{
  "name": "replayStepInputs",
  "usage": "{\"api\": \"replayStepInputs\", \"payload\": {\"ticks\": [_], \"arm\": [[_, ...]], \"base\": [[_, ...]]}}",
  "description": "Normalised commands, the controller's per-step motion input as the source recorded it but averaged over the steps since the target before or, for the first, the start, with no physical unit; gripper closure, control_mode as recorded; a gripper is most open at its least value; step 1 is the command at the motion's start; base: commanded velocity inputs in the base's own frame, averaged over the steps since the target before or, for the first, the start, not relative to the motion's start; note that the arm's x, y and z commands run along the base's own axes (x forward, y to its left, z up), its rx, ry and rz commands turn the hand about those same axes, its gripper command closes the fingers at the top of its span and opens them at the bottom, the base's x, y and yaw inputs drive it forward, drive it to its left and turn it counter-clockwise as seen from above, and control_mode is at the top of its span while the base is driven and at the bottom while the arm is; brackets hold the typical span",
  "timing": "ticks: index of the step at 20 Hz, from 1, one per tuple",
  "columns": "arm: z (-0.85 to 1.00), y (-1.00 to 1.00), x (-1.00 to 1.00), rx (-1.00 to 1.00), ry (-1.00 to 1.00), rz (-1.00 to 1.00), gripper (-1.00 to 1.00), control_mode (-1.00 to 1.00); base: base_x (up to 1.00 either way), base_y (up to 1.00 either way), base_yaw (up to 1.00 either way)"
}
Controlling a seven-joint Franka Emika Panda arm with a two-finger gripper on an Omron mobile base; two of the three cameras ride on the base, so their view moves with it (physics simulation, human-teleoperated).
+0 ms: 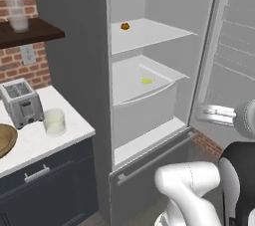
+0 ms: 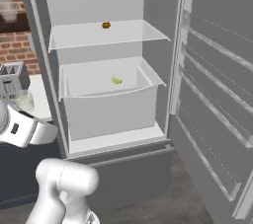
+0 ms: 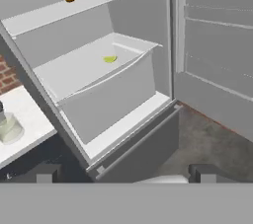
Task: Grab a lemon wedge from the fridge and one ice cube from the ice bowl, and put them in the glass of lemonade.
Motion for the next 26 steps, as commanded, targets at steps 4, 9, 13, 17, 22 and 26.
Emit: {"api": "replayStepInputs", "payload": {"ticks": [4, 9, 13, 17, 22, 26], "arm": [[0.0, 0.0, 0.0, 0.0, 0.0, 0.0, -1.0, 1.0], [0.0, 0.0, 0.0, 0.0, 0.0, 0.0, -1.0, 1.0], [0.0, 0.0, 0.0, 0.0, 0.0, 0.0, -1.0, 1.0], [0.0, 0.0, 0.0, 0.0, 0.0, 0.0, -1.0, 1.0], [0.0, 0.0, 0.0, 0.0, 0.0, 0.0, -1.0, 1.0], [0.0, 0.0, 0.0, 0.0, 0.0, 0.0, -1.0, 1.0]], "base": [[0.16, -0.78, 0.22], [0.0, -0.06, 0.28], [-0.04, 0.0, 0.34], [-0.06, -0.41, 0.35], [0.0, -0.6, 0.32], [0.0, -0.34, 0.27]]}}
